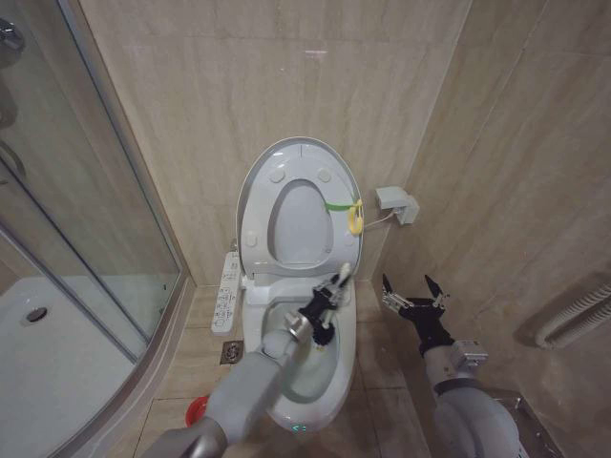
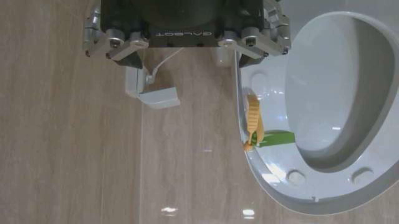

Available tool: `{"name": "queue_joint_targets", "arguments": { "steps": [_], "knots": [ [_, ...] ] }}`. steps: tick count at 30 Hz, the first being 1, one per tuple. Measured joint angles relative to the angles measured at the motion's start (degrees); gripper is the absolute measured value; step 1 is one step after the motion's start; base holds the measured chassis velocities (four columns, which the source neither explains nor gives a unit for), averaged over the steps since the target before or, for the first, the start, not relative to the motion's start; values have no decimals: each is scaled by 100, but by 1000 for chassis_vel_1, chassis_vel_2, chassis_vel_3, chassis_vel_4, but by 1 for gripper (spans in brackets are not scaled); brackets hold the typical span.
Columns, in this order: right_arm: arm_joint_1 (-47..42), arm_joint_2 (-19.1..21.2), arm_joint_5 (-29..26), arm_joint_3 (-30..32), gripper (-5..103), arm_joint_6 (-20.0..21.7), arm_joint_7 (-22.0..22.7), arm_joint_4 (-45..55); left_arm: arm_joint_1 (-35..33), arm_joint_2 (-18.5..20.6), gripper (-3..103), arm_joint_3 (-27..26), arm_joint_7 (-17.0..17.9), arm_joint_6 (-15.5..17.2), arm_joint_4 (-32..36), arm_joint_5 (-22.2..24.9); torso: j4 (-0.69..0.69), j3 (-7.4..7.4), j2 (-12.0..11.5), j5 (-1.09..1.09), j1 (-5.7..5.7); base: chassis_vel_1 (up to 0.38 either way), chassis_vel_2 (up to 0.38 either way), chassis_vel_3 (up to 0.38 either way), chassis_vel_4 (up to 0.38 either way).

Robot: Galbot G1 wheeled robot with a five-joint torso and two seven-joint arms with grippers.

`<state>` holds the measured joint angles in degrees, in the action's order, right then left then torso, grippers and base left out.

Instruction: Open the toilet lid, clean the toilet bowl with a toilet brush, close the toilet lid, and flush.

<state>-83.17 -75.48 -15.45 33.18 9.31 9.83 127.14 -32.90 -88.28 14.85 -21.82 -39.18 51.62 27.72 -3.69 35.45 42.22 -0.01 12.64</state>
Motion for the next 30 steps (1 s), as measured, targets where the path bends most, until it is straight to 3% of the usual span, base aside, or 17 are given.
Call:
{"name": "queue_joint_targets", "arguments": {
  "steps": [6,10,17,22,30],
  "knots": [
    [0,0,0,0,100,0,0,0,48,-88,19,-53,-3,2,-391,-61,1,0,0,1,0,0,0,0,0],
    [0,0,0,0,100,0,0,0,149,112,19,-326,55,89,-585,-165,5,0,0,2,1,0,0,0,0],
    [0,0,0,0,100,0,0,0,-318,455,19,-369,123,8,443,-526,-1,-1,0,0,0,0,0,0,0],
    [0,0,0,0,100,0,0,0,-834,751,19,-400,130,-32,1006,-811,4,-1,0,0,0,0,0,0,0],
    [0,0,0,0,100,0,0,0,-1450,1071,19,-659,172,-24,1640,-948,2,0,0,0,0,0,0,0,0]
  ]
}}
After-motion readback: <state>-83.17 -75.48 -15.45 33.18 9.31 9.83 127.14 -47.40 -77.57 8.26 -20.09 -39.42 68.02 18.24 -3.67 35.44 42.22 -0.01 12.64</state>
